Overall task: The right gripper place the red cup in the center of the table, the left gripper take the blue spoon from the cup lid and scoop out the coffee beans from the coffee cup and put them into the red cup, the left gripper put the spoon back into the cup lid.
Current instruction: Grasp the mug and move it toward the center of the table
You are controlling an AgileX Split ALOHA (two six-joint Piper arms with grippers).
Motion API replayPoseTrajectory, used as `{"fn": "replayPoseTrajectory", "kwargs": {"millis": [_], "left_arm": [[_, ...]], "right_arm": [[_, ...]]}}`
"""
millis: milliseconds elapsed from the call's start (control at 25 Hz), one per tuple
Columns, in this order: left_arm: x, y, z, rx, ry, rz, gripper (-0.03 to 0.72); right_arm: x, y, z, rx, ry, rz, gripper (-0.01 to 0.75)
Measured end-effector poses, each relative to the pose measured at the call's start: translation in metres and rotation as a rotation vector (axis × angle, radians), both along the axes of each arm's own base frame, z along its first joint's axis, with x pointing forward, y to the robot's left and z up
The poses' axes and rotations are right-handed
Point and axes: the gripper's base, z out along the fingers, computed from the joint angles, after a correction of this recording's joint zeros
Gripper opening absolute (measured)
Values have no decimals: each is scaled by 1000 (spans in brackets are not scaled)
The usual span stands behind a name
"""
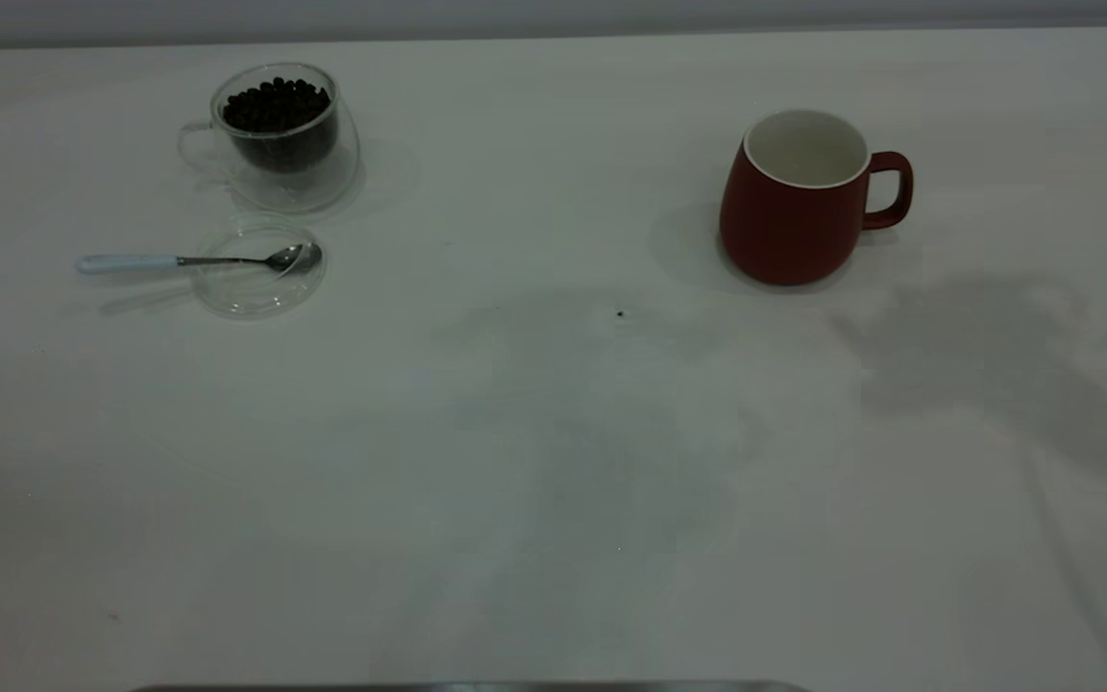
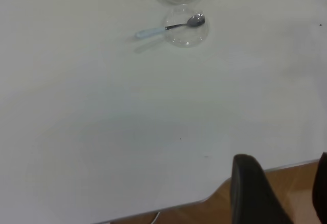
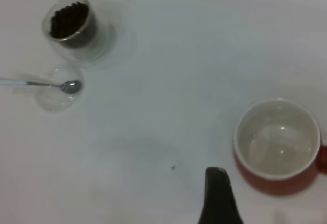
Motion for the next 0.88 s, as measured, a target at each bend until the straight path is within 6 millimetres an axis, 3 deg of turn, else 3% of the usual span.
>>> {"fn": "replayPoseTrajectory", "kwargs": {"millis": [200,440,600,880], "left_arm": [[0,0,0,0,0,0,354],[0,0,0,0,0,0,354],[0,0,0,0,0,0,354],[0,0,0,0,0,0,354]], "right_arm": [[50,-5,-28,-109,-1,-24,565],[100,-8,-83,-191,40,-11,565],[115,-6,-122,-202,93,31,565],[123,-4,-145,-179,133,23,565]]}}
